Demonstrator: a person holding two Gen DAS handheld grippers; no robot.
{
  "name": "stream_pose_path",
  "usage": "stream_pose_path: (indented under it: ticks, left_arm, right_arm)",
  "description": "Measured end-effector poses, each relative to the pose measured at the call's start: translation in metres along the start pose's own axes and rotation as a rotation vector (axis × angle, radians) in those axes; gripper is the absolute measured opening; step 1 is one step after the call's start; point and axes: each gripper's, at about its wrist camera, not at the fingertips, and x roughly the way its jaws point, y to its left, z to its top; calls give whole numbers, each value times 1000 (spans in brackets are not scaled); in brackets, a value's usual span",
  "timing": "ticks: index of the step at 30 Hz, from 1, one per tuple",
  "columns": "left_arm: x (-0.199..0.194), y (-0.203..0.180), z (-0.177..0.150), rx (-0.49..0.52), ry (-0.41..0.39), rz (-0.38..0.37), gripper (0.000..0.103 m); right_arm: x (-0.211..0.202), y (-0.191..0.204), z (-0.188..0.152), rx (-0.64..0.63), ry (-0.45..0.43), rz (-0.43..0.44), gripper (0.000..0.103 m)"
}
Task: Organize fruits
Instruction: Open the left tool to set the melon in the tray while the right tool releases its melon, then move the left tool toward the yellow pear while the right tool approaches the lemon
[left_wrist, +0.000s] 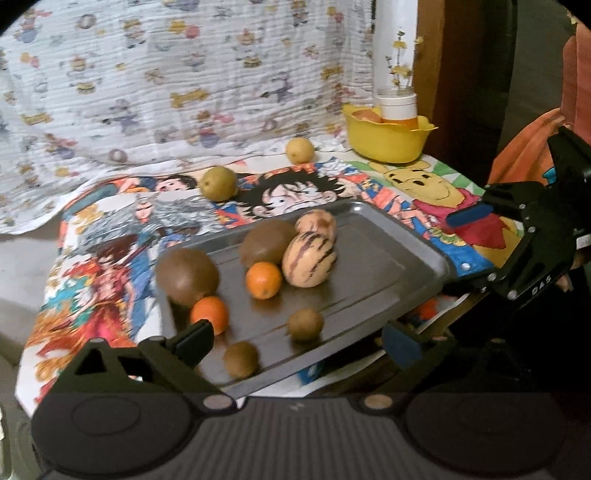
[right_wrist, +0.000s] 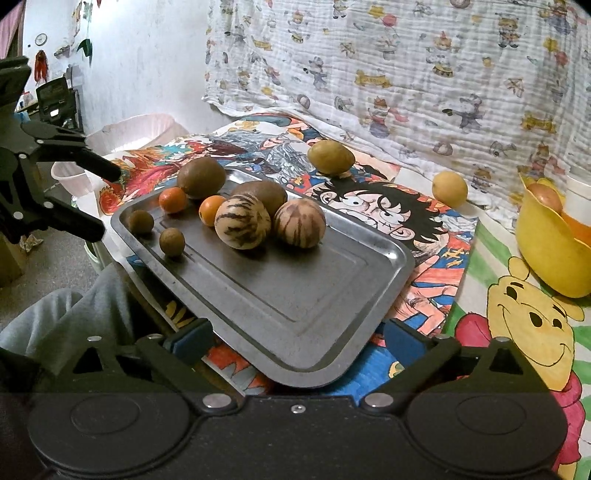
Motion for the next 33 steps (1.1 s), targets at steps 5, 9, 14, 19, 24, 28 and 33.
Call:
stream_pose_path:
  ticks: [5,9,14,19,24,28,33]
  left_arm:
    - [-8,11,-7,-7,25,41,101]
    - [-11,22,-7,-17,37,69,102]
    - [-7,44,-1,-62,60,94,102]
    - [2,62,11,-100,76,101,102]
    - [12,75,29,-113,89,103,102]
    - [20,84,45,-118,92,98,102]
    - [40,99,67,-153,82,100,102]
  right_arm:
    - [-2,-3,0,9,5,-8,101]
    - [2,-9,5,20,6,-12,102]
    - [11,-25,16,45,6,-10,102]
    - [22,-42,31,71,-3,-13,102]
    - [34,-60,49,76,-8,-27,102]
    - [43,-73,62,87,-5,-31,102]
    - [56,-88,76,83,6,-47,102]
